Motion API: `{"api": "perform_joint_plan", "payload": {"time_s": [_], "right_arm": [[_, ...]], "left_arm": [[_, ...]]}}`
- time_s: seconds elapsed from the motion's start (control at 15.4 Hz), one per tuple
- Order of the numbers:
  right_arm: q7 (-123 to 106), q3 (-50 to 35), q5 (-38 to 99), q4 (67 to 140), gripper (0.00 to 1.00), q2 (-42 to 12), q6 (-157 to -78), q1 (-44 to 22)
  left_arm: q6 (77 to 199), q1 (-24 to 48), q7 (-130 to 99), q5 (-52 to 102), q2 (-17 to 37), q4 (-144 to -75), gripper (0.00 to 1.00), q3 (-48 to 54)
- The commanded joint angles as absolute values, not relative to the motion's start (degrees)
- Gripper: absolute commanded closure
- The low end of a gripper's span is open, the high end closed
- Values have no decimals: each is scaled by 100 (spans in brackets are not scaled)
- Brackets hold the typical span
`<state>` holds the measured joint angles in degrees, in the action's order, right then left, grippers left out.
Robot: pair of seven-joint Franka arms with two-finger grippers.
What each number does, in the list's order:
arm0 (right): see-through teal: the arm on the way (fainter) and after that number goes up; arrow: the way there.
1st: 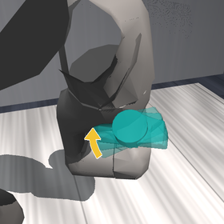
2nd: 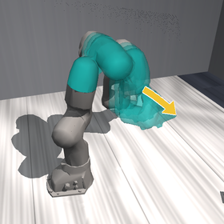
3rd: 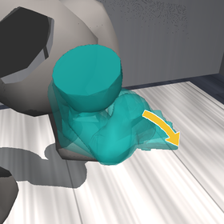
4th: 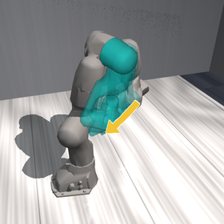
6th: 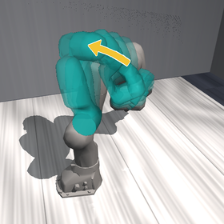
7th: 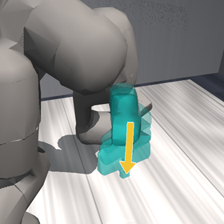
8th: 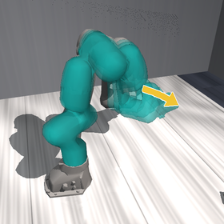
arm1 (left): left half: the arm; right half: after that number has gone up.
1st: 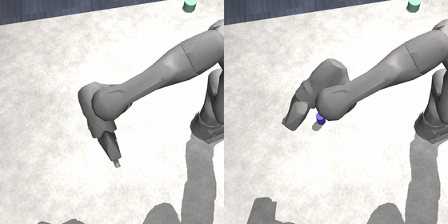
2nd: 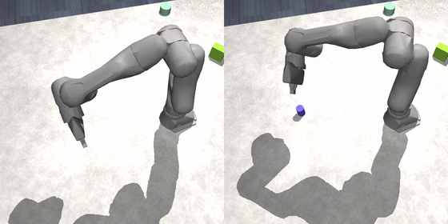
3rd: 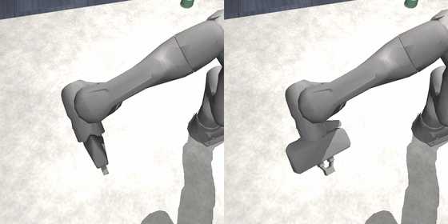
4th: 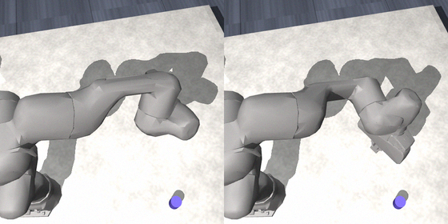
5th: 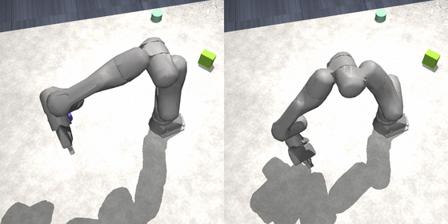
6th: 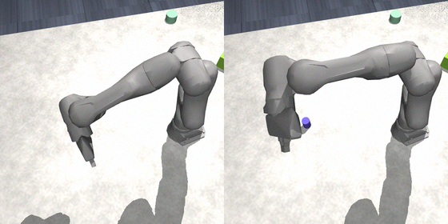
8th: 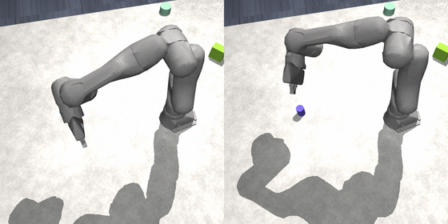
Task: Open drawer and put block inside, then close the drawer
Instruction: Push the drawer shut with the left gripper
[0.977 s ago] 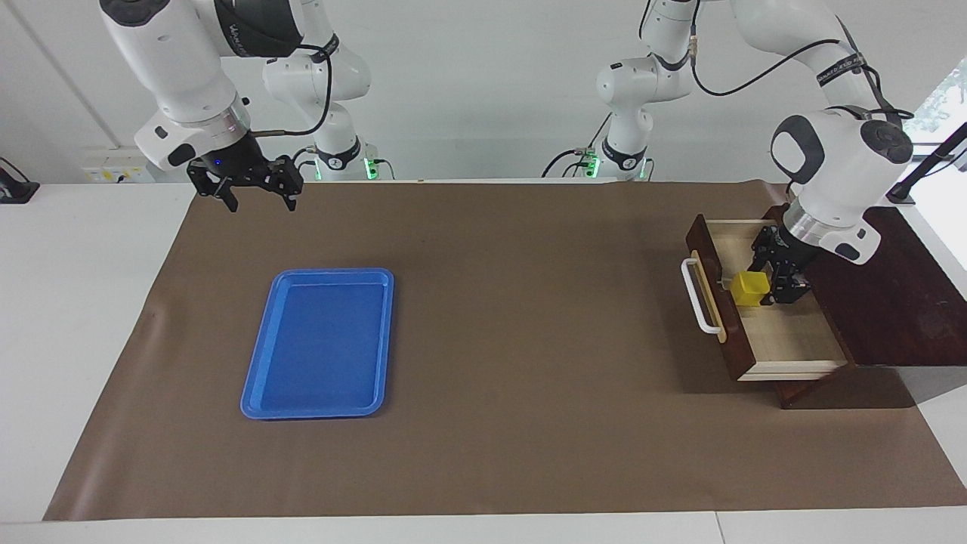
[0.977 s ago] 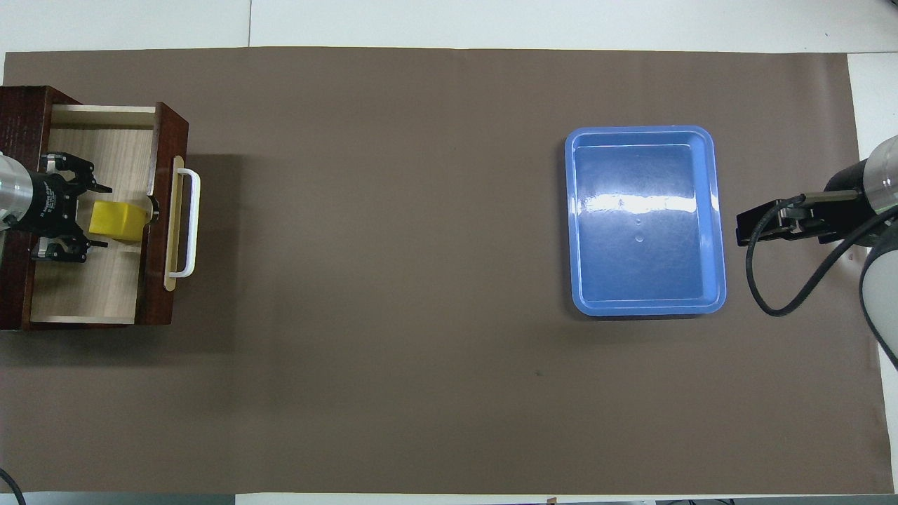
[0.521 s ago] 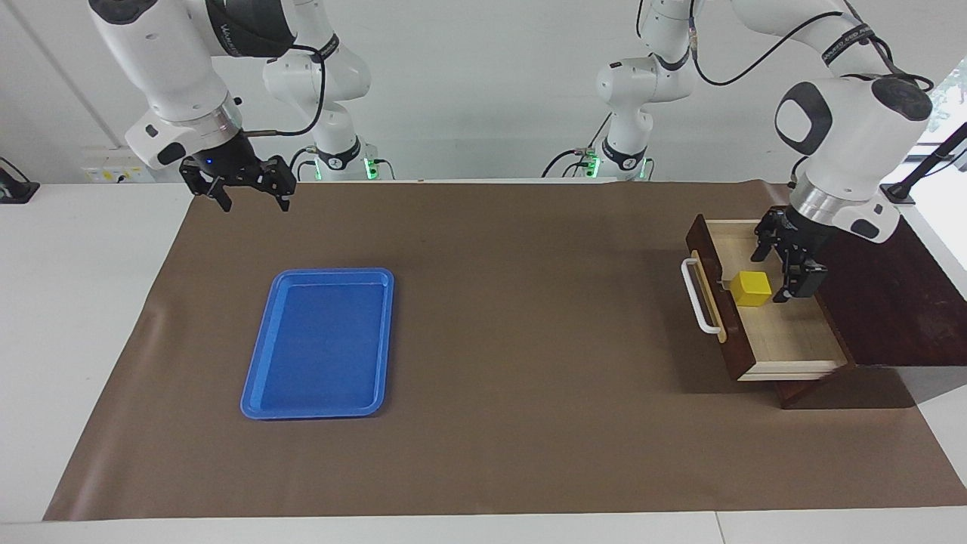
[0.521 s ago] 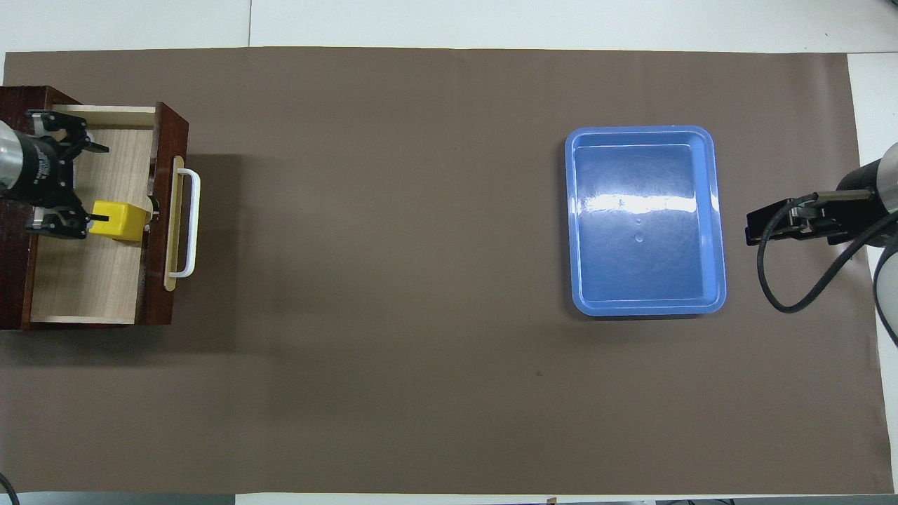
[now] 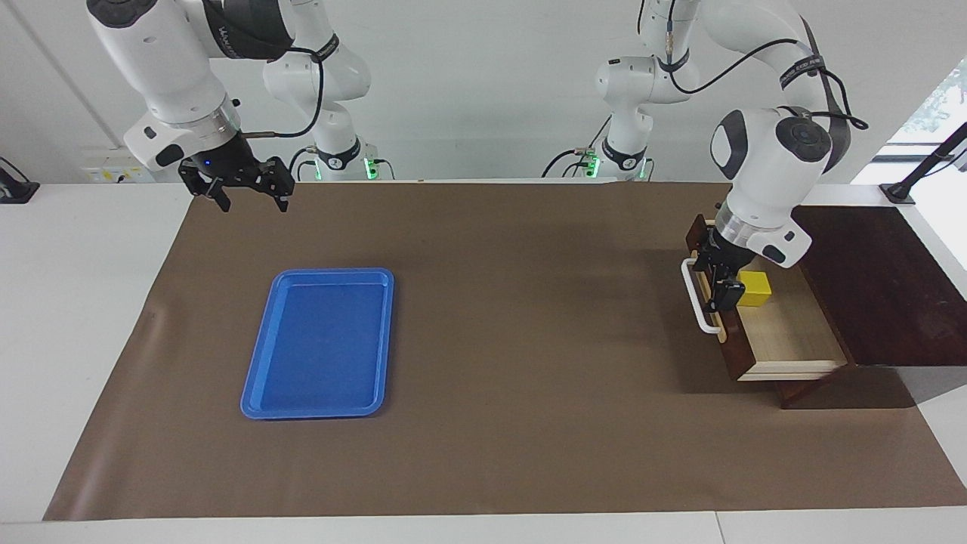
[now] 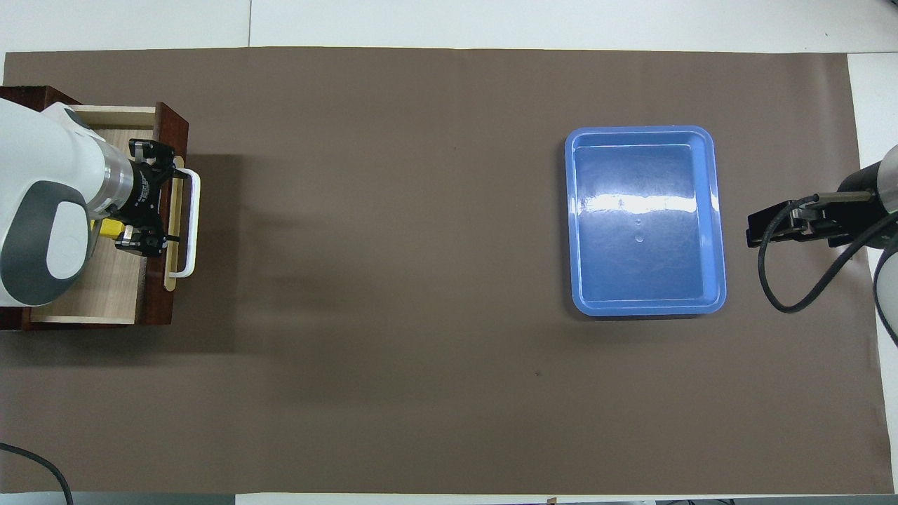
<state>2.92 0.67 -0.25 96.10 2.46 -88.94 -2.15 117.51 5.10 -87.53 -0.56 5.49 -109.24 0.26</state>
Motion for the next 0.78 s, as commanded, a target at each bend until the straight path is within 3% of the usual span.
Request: {"api": "perform_joint_plan", "payload": {"time_s": [0.0, 0.72], "right_arm": [[325, 9, -105, 9791, 0, 396, -8974, -114], [325, 0, -105, 9800, 0, 396, -8974, -97]], "left_arm": [[11883, 326, -8614, -184, 422, -11144, 0, 18], [12032, -641, -8411, -606, 483, -10986, 0, 9]]}}
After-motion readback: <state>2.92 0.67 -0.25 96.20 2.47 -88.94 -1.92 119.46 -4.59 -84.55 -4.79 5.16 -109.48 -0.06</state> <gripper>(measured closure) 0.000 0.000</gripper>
